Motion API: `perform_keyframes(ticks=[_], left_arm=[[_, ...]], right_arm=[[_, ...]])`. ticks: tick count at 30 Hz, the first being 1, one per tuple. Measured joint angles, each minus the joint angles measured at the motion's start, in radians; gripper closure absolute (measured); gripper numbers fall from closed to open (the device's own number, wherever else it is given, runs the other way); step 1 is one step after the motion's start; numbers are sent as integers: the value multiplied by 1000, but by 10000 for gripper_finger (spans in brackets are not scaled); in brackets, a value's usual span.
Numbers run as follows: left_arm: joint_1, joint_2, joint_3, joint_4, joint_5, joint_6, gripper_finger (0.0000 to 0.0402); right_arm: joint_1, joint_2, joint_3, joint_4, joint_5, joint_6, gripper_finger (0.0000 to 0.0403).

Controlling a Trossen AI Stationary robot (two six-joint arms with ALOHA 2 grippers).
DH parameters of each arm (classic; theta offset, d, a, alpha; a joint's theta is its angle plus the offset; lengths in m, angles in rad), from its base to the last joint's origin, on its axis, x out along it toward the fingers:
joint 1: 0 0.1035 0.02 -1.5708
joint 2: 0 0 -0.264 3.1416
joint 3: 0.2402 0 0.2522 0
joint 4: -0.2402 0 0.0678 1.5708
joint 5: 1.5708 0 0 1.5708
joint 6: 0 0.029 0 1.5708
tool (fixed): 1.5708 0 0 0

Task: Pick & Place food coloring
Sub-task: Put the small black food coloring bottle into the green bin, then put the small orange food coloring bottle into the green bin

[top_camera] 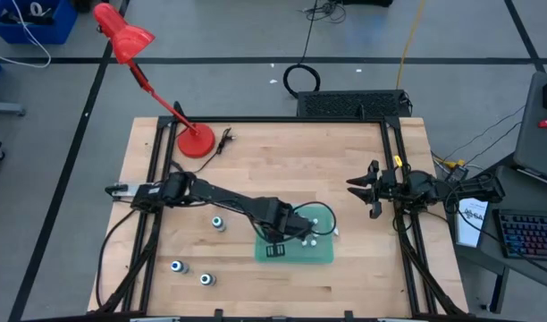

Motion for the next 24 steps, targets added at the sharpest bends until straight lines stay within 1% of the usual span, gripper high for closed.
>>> perform_keyframes(ticks=[3, 6, 10, 14, 16, 21, 24], left_arm=[[8, 1, -27, 18, 2, -2, 343], [14, 1, -65, 66, 31, 2, 343], [21, 2, -105, 97, 44, -2, 343], [25, -1, -118, 104, 45, -14, 339], [25, -1, -119, 108, 44, -14, 315], [24, -10, -120, 114, 43, -9, 231], [26, -25, -90, 104, 53, -9, 197]], right_arm=[[0, 0, 0, 0, 0, 0, 298], [0, 0, 0, 0, 0, 0, 298], [0, 0, 0, 0, 0, 0, 298], [0, 0, 0, 0, 0, 0, 298], [0, 0, 0, 0, 0, 0, 298], [0, 0, 0, 0, 0, 0, 298], [0, 0, 0, 0, 0, 0, 298]])
